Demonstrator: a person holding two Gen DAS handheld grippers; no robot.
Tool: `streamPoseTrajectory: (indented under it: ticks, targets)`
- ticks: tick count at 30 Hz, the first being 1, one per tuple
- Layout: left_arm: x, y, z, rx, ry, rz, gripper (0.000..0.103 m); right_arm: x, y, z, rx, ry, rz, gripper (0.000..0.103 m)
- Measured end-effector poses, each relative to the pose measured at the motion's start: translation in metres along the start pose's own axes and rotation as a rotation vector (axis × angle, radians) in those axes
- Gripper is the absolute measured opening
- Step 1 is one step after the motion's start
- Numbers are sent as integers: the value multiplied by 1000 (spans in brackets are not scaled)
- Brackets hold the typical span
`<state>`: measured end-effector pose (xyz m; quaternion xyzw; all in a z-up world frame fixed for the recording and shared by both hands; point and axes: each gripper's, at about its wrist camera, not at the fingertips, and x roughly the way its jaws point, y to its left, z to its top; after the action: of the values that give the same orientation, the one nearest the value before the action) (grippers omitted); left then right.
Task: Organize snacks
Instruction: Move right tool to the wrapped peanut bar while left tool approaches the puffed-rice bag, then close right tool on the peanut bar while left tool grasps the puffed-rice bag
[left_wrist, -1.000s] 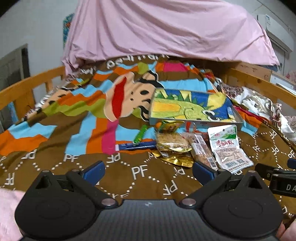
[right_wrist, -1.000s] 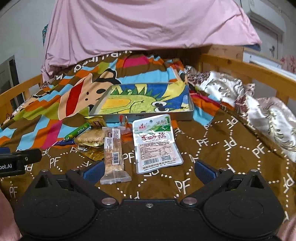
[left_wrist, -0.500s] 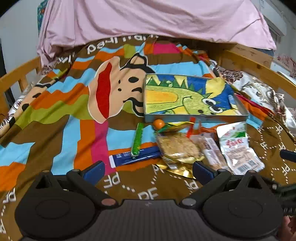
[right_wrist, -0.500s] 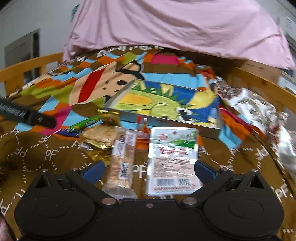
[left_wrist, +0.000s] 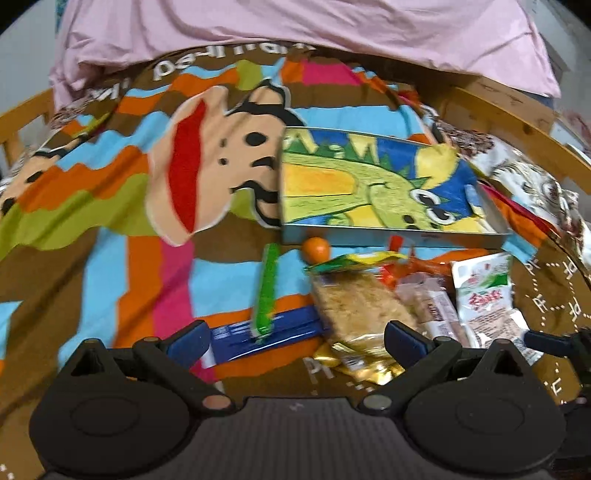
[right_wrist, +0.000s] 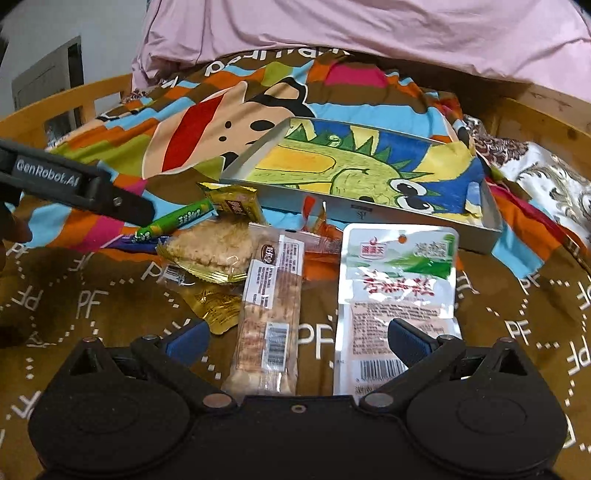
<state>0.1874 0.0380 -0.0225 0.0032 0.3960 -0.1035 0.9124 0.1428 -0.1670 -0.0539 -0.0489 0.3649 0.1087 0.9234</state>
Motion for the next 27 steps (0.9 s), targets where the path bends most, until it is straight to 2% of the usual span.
streamPoseTrajectory:
  ticks: [7, 13, 15, 16, 18, 22, 27]
  targets:
    - [28, -19, 9, 27, -17, -48, 103, 15, 2, 1, 1, 18, 2, 88]
    - [42, -28, 5, 62, 2, -75, 103, 16, 0, -1, 14, 26, 16, 58]
    - [42, -28, 5, 64, 9, -79, 103, 13, 1, 0, 11, 26, 6, 42]
    - [41, -28, 5, 62, 13, -85, 103, 11, 2, 1, 4, 20, -10, 40]
    - [41, -29, 5, 62, 14, -98, 103, 7, 1, 3, -2, 13, -54, 40]
    - [48, -34, 4, 85, 24, -102, 103, 7, 1, 3, -24, 21, -83, 39]
    - [65, -45, 7, 114, 32, -83, 103, 9, 4, 1, -51, 21, -90, 39]
